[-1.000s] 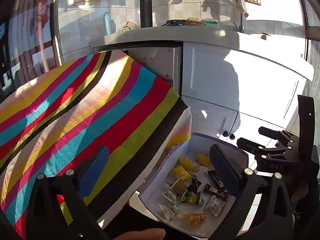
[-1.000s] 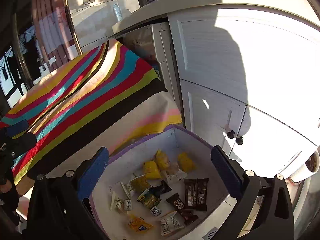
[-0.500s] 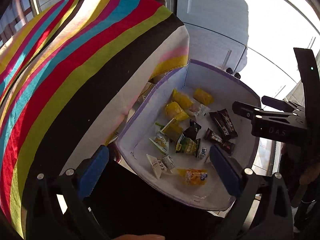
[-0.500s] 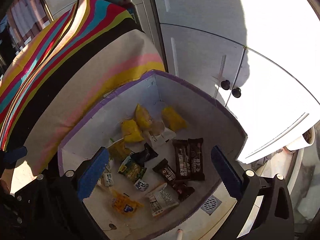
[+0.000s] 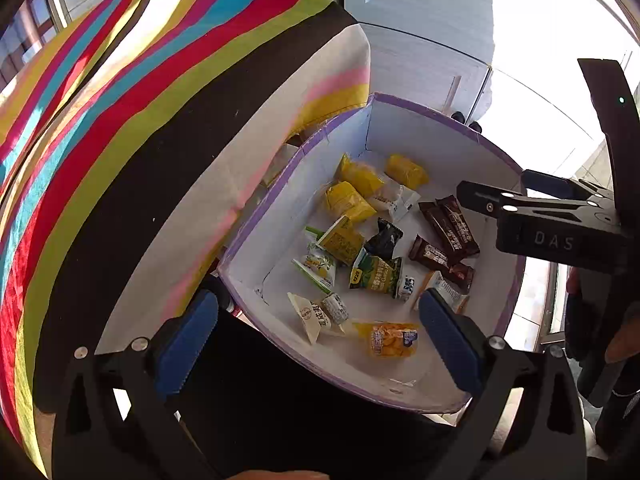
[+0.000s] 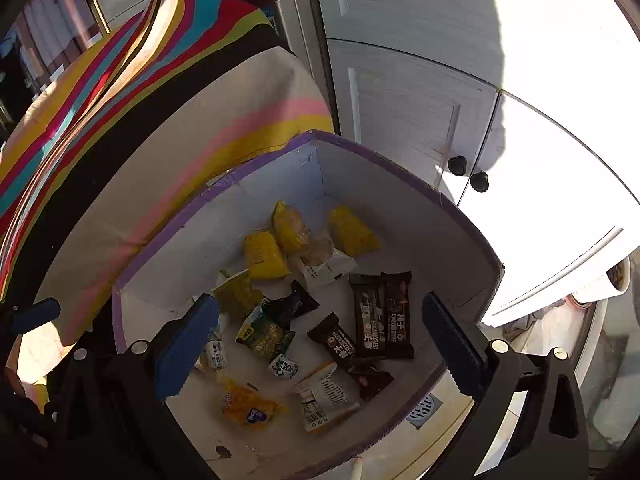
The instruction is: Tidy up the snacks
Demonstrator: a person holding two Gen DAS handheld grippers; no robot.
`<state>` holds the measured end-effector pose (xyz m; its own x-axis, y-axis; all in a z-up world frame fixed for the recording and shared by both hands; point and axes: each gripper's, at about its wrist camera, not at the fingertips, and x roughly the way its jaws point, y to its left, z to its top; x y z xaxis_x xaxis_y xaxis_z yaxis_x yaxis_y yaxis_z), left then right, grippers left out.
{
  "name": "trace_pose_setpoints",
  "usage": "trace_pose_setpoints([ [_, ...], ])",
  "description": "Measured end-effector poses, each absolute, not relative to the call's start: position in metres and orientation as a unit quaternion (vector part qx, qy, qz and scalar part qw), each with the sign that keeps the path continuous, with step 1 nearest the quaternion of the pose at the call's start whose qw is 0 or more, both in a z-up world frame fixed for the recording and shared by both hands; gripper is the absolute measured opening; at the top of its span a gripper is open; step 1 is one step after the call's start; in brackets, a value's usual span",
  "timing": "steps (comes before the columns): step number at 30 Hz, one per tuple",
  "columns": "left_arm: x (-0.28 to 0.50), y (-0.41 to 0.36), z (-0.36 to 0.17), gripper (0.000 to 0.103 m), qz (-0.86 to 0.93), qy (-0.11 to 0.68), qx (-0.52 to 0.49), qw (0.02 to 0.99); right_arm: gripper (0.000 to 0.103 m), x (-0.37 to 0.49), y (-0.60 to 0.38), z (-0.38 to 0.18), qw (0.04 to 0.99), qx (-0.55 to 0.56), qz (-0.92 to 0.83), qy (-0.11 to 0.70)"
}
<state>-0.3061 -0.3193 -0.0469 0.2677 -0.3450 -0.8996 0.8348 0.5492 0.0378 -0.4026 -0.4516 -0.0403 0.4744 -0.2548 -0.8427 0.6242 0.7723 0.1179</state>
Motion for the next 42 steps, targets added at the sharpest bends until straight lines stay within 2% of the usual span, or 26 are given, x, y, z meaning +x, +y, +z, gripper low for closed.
trace_pose_setpoints([
  [42, -0.2997, -0.3184, -0.0516, 0.101, -0.392, 0.471, 0.268, 0.743, 0.098, -0.3965, -0.4494, -0.0466, 0.829, 0.223, -0.248, 0.449],
])
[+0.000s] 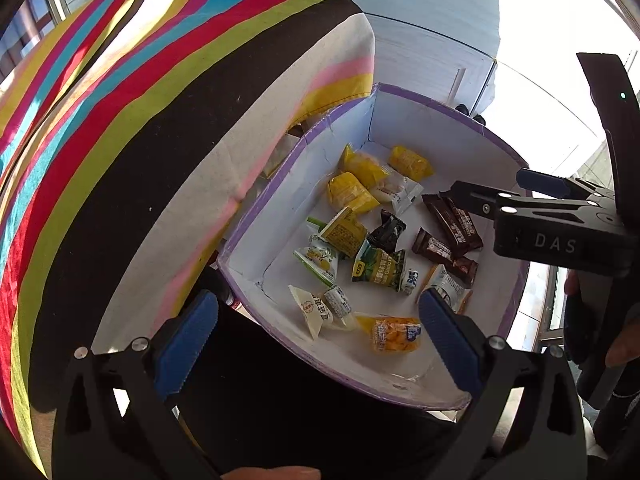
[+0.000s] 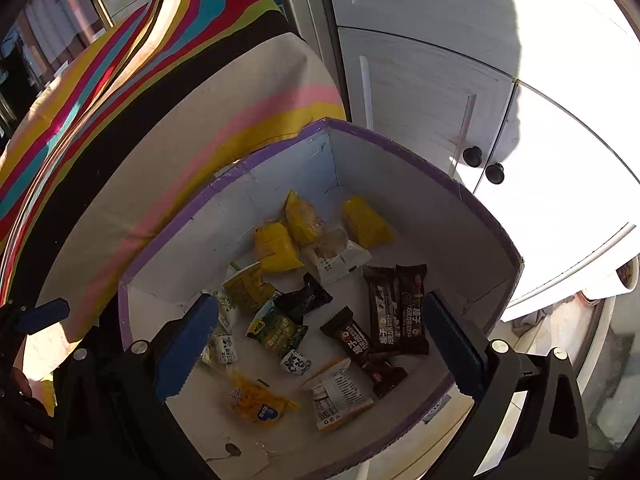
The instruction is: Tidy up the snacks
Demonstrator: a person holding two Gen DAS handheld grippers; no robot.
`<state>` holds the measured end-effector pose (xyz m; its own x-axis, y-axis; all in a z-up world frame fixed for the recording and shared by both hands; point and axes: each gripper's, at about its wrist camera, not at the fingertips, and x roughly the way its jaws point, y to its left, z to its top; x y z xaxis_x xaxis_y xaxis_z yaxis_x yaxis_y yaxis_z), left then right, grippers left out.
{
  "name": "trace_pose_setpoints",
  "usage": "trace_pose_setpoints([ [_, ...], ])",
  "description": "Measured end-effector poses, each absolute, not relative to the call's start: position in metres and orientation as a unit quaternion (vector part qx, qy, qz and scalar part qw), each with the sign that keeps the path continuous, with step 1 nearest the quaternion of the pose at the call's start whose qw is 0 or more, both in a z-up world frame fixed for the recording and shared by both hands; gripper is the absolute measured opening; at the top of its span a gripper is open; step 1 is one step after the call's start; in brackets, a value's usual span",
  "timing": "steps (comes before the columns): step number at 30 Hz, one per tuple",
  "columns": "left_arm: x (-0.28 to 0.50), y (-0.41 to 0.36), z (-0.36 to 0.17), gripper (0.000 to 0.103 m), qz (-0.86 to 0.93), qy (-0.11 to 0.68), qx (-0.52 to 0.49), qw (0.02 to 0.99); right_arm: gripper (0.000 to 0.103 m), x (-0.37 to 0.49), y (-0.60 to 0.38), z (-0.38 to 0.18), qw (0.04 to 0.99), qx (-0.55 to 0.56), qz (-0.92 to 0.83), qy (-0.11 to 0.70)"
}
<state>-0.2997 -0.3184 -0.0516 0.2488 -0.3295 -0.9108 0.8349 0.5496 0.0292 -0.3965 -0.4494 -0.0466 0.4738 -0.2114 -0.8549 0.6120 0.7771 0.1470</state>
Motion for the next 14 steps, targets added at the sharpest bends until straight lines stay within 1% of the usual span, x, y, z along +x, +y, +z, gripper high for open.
trace_pose_setpoints([
  [14, -0.2971, -0.3184, -0.0544, 0.101, -0.389, 0.478, 0.264, 0.742, 0.098, -0.3947, -0.4481, -0.0486, 0.828, 0.225, -0.243, 0.452],
])
